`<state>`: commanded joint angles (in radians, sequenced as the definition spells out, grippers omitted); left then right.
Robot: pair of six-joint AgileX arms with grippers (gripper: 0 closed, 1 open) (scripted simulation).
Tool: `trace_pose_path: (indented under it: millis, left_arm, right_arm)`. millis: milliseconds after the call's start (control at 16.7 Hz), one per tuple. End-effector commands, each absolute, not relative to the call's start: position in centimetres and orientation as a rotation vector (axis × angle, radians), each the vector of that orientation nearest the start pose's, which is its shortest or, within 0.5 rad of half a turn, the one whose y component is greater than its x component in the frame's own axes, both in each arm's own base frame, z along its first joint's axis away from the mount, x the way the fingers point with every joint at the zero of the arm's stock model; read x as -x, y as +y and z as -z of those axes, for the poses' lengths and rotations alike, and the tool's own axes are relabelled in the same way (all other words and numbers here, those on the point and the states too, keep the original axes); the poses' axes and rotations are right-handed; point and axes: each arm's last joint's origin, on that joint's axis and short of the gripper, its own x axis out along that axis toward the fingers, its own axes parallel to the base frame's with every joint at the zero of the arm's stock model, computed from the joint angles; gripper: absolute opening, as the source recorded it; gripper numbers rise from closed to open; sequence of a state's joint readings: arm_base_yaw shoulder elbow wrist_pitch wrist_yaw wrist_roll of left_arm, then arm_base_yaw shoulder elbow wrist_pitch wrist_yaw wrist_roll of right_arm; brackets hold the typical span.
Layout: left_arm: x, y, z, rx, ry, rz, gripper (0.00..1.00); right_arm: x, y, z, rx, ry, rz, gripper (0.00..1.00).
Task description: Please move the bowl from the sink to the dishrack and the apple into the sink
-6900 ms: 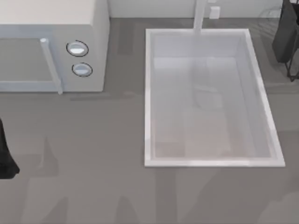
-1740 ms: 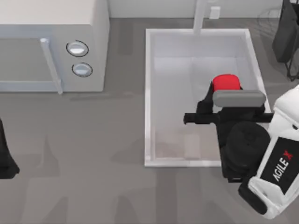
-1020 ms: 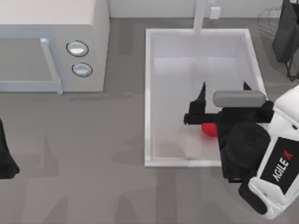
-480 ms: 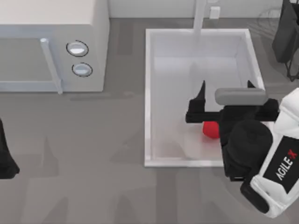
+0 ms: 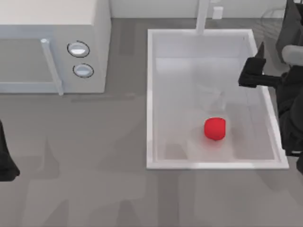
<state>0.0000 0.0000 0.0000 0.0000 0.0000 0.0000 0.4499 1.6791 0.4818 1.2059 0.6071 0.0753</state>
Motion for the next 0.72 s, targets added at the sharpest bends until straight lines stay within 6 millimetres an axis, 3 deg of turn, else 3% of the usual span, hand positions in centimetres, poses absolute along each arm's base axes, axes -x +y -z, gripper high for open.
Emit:
trace_pose_path:
  millis: [180,360,540,720]
  left_arm:
    - [-10.6,-0.1,-16.0,0.0,0.0,0.0,1.0]
    - [-10.6,-0.1,-16.0,0.0,0.0,0.0,1.0]
    - [-10.6,-0.1,-16.0,0.0,0.0,0.0,1.0]
    - [-10.6,-0.1,-16.0,0.0,0.0,0.0,1.0]
  right_arm:
    - [-24.7,7.5,-19.1,-0.086,-0.03,0.177,1.0]
    - [-21.2,4.2,-21.0,-0.091,-0.031,0.19,1.0]
    - [-17.3,1.9,-21.2,-0.08,-0.023,0.174,1.0]
    - [-14.2,0.6,-20.0,-0.06,-0.012,0.136,1.0]
